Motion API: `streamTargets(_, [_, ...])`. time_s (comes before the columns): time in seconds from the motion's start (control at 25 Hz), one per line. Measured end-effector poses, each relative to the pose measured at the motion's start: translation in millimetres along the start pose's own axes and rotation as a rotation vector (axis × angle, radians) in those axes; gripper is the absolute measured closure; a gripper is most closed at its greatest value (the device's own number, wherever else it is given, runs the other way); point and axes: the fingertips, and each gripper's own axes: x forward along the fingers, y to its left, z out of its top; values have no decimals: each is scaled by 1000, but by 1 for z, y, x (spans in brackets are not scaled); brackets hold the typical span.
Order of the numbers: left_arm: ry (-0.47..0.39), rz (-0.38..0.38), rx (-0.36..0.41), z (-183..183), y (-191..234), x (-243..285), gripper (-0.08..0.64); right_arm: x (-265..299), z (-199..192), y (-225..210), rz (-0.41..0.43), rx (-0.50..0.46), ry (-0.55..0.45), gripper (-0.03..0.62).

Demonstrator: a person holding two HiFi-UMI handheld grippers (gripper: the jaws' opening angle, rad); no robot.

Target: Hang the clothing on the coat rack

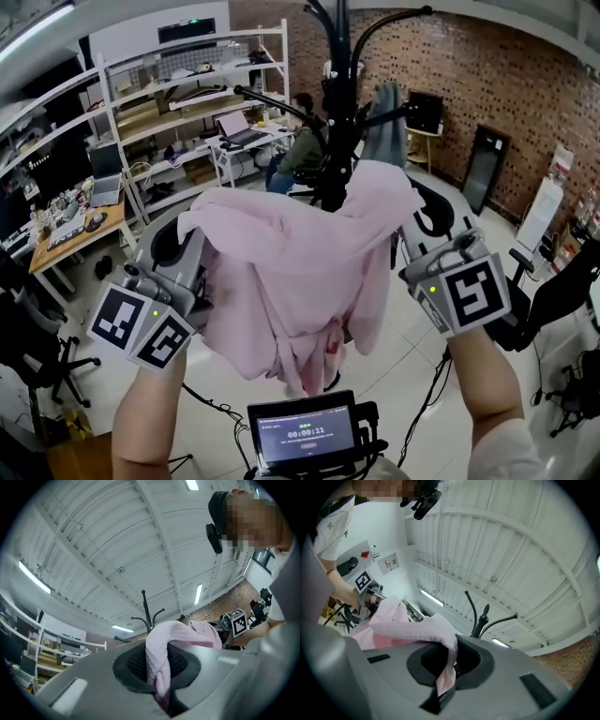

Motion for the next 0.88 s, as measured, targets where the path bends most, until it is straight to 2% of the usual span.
streamTargets(0.2, [-55, -29, 16, 38, -13, 35, 540, -4, 28, -54, -54, -85, -61, 580])
streamTargets(0.52, [-167, -46, 92, 114, -12, 80, 540, -8, 72, -141, -179, -148, -129, 580])
streamTargets(0.68, [-146, -14, 153, 124, 5, 109, 540, 15, 81, -167, -192, -167, -106, 580])
streamTargets(0.88, [-100, 42, 172, 122, 33, 142, 540, 44, 80, -193, -204, -145, -71, 580])
